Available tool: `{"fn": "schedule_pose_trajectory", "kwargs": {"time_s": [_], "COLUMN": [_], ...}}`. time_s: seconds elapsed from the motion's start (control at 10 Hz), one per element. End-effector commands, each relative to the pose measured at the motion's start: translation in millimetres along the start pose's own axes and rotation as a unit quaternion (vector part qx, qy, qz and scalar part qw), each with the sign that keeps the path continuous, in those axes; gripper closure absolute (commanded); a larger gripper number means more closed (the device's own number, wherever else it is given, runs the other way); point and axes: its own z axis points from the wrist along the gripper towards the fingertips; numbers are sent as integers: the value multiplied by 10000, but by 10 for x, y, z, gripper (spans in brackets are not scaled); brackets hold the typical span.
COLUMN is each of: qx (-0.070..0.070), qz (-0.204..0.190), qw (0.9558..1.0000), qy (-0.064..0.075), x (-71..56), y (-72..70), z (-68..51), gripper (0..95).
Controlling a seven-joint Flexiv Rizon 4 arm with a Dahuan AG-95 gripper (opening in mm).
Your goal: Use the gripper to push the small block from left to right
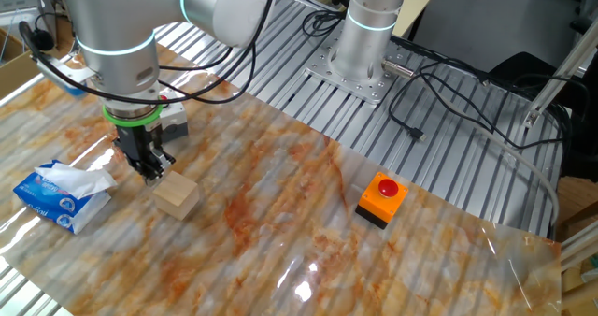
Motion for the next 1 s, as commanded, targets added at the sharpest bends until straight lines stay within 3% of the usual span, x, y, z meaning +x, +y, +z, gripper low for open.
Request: {"fn": "schedule_pose_trajectory", "kwargs": {"time_s": [0.1, 0.5, 0.7, 1.0], "qx": [-6, -15, 26, 3], "qz": [-346, -925, -941, -1029], "qw": [9994, 9957, 9956, 9947], "qy": [25, 52, 5, 57], "x": [-4, -4, -4, -4], "y": [3, 3, 3, 3], "z": [-2, -2, -2, -2], "gripper": [950, 950, 950, 950]}}
